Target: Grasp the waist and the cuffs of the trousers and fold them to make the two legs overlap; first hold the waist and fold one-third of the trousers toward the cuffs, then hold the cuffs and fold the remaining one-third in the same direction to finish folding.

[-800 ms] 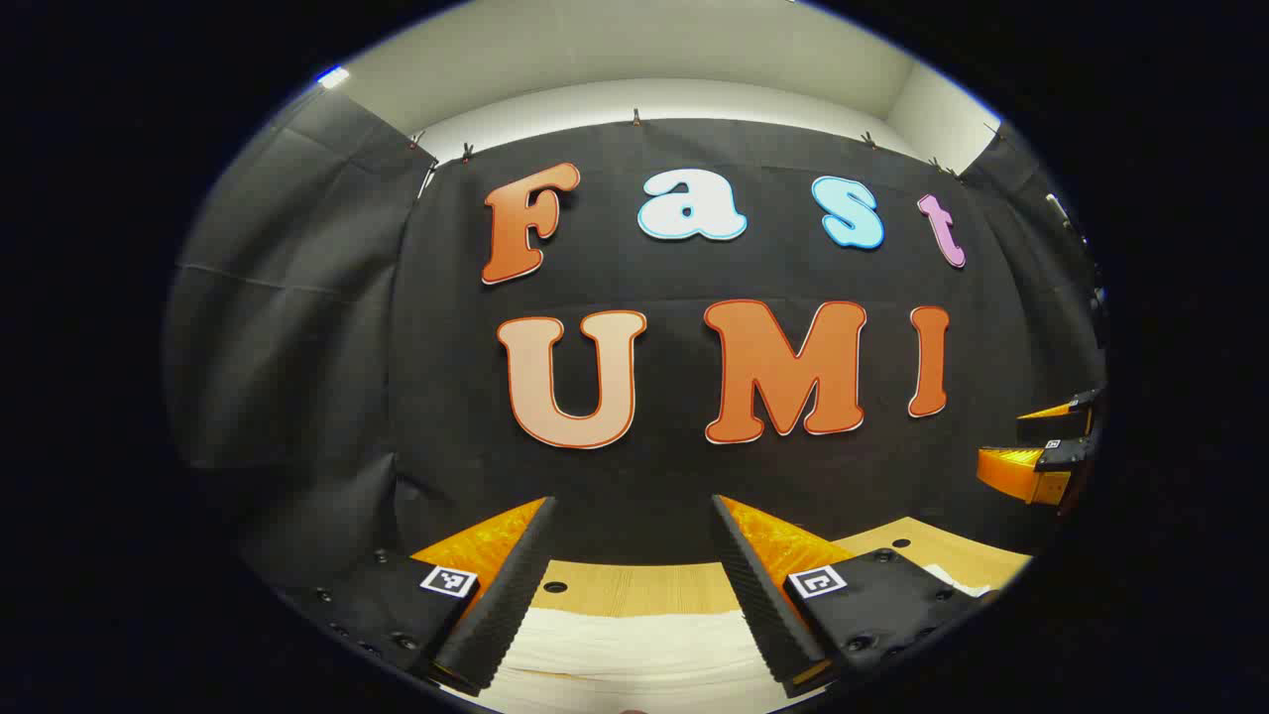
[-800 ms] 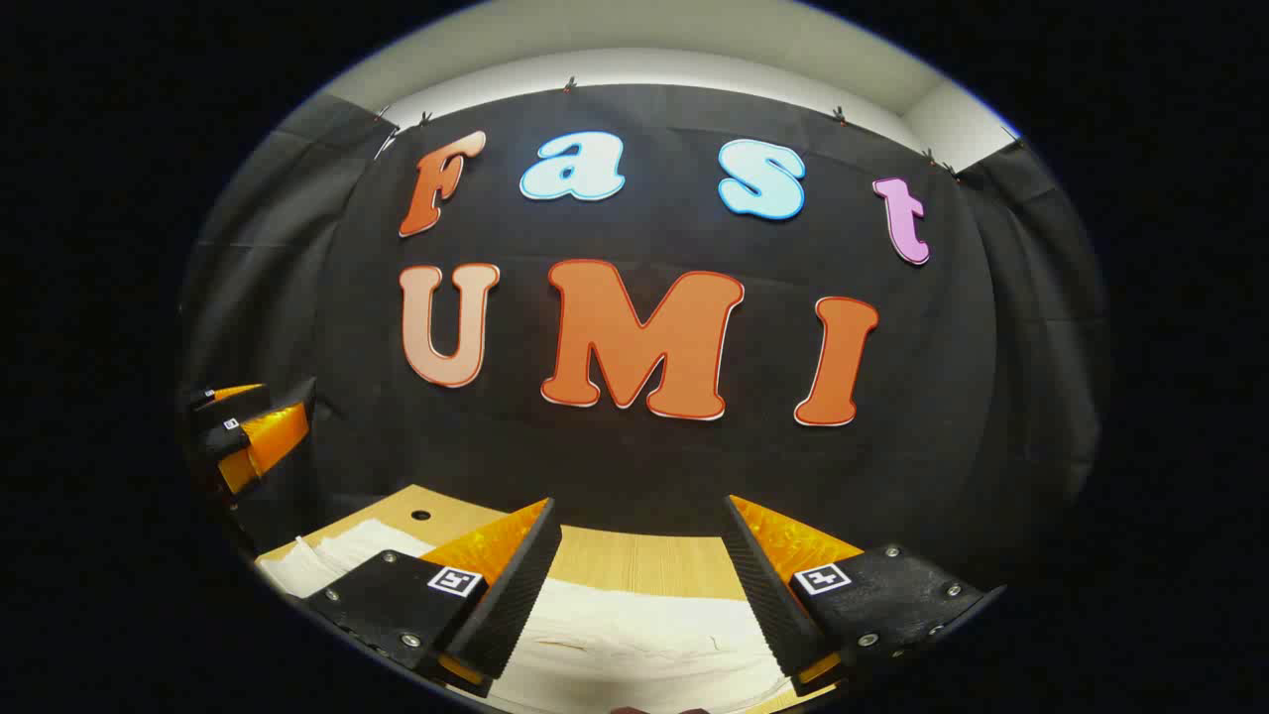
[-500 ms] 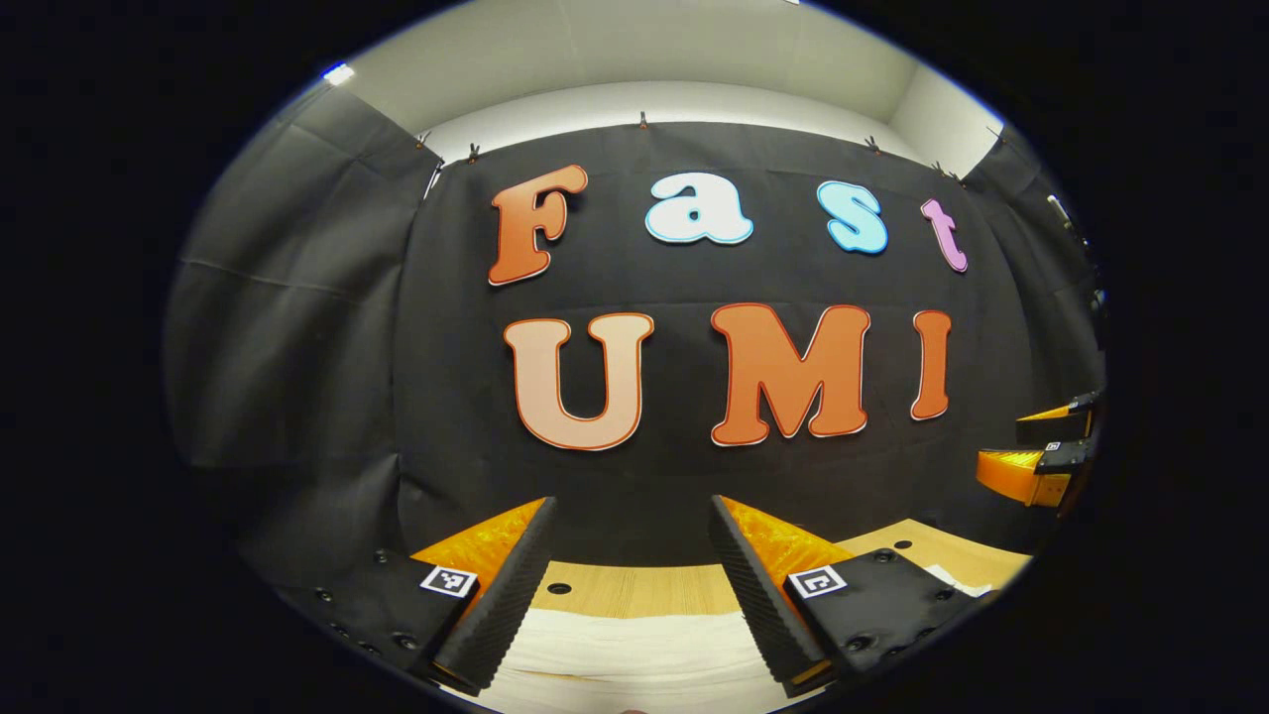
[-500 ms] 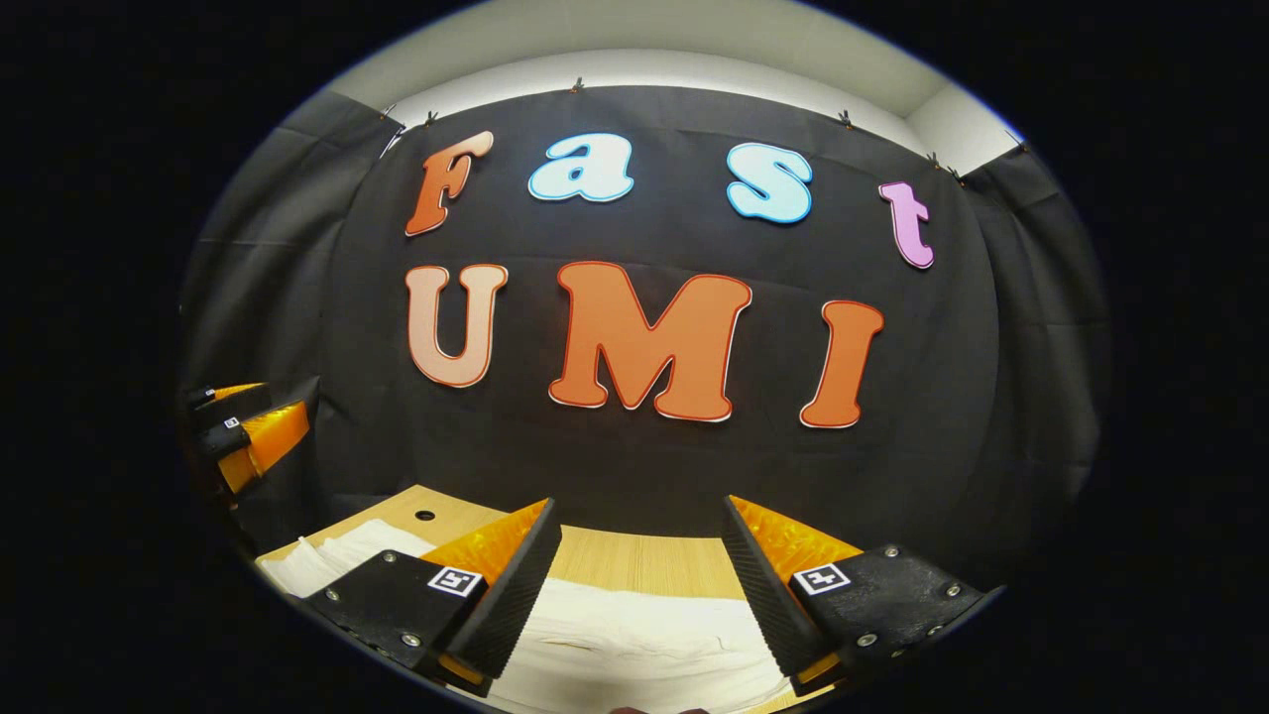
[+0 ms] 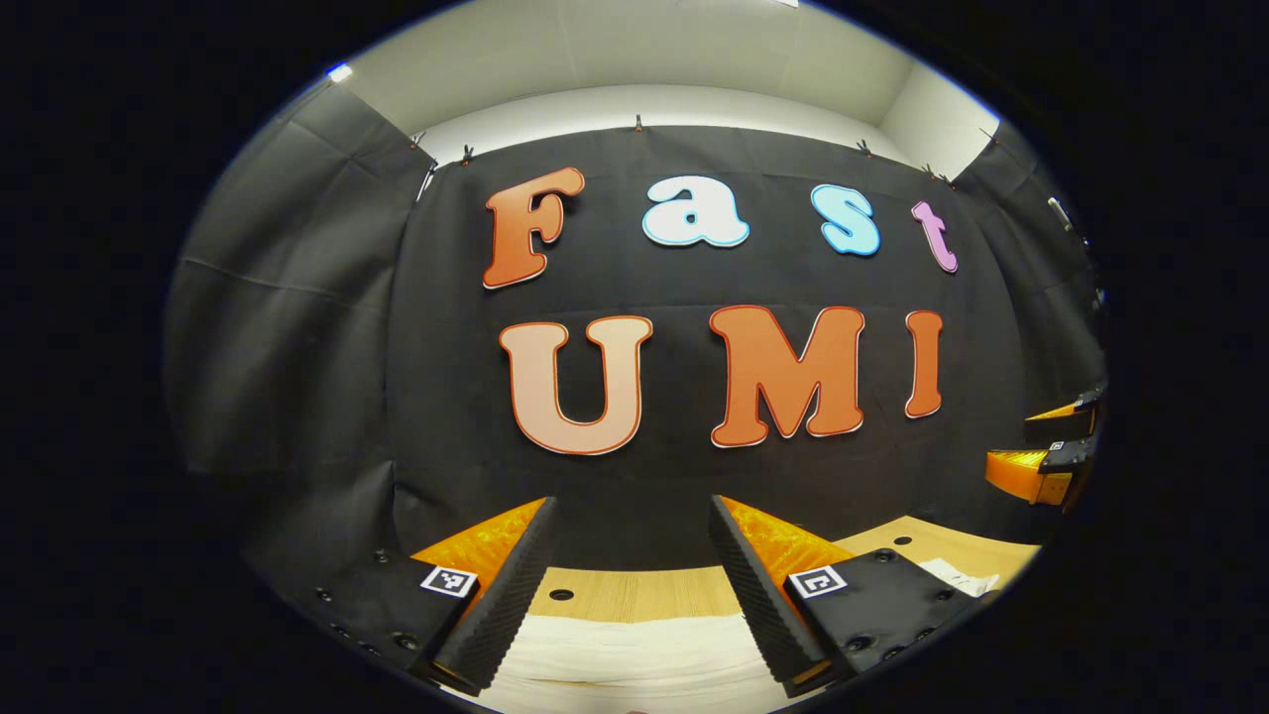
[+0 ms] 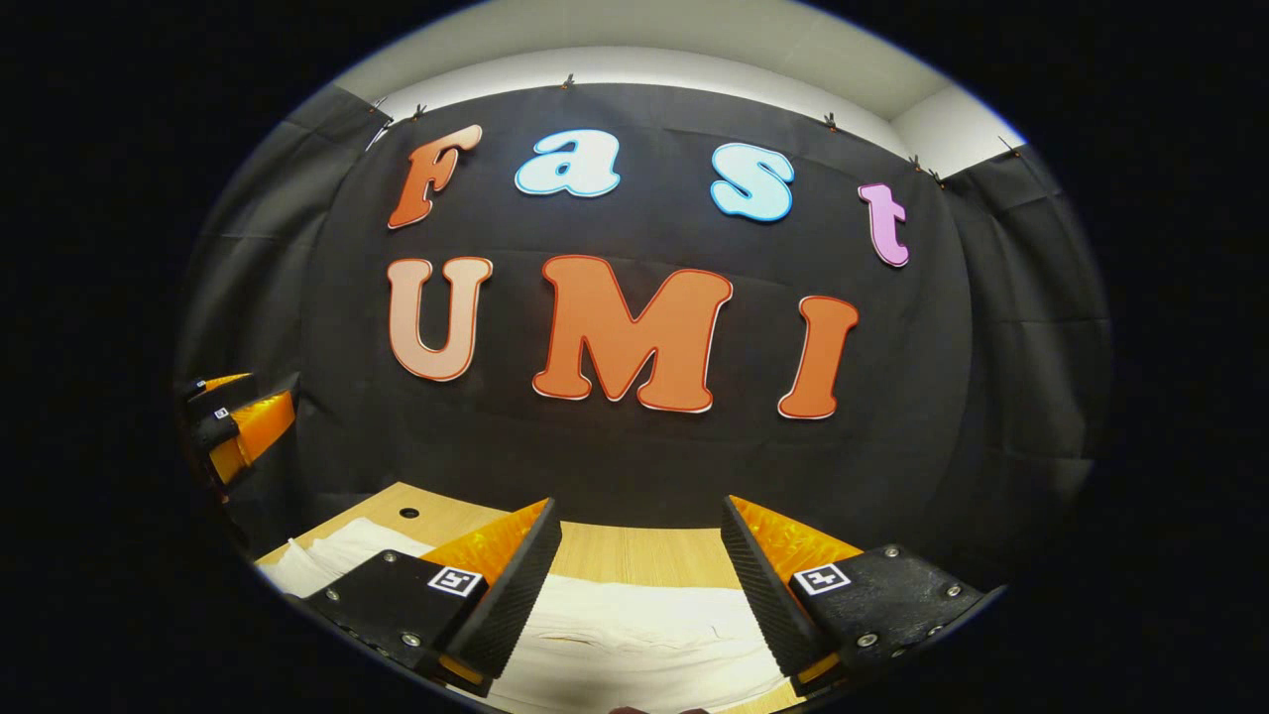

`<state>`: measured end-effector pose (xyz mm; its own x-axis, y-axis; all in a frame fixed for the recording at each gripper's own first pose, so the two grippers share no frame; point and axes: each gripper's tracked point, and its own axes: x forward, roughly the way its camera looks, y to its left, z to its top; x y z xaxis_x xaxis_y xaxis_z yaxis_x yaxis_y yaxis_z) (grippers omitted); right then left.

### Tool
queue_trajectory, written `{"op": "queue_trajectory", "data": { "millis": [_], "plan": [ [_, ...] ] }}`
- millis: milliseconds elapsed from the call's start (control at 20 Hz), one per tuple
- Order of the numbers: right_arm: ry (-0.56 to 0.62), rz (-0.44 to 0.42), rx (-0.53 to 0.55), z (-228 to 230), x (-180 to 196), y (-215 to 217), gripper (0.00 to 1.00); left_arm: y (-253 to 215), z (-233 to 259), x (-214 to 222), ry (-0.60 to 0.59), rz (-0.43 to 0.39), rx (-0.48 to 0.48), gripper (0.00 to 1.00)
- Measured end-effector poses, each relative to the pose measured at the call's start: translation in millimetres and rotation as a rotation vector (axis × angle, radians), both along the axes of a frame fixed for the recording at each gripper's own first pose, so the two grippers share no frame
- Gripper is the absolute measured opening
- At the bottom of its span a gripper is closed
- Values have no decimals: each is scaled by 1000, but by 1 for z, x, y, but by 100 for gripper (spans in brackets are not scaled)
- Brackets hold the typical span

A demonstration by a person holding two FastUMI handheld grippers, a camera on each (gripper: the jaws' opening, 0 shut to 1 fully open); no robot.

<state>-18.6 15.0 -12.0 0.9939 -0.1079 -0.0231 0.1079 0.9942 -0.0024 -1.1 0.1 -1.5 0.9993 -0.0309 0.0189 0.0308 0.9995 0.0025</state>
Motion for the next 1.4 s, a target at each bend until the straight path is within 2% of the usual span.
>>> {"op": "queue_trajectory", "data": {
  "millis": [300,600,750,900,1050,1200,1400],
  "plan": [
    [20,-63,-14,-5,-4,-4,98,-6,-1,1,-2,-41,-8,98],
    [68,-54,-7,-27,11,-25,98,-6,-10,-1,50,-17,-36,98],
    [133,-23,79,-56,24,-40,98,-15,-31,-14,188,26,-150,99],
    [212,-34,144,-86,35,-68,99,-10,-46,-26,282,100,-183,98],
    [335,-31,169,-125,39,-95,98,-13,-67,-33,390,130,-238,97],
    [453,-36,220,-169,34,-122,99,-20,-76,-54,511,172,-328,98],
    [618,-8,279,-221,19,-133,98,-35,-100,-91,755,240,-498,99]
  ]
}}
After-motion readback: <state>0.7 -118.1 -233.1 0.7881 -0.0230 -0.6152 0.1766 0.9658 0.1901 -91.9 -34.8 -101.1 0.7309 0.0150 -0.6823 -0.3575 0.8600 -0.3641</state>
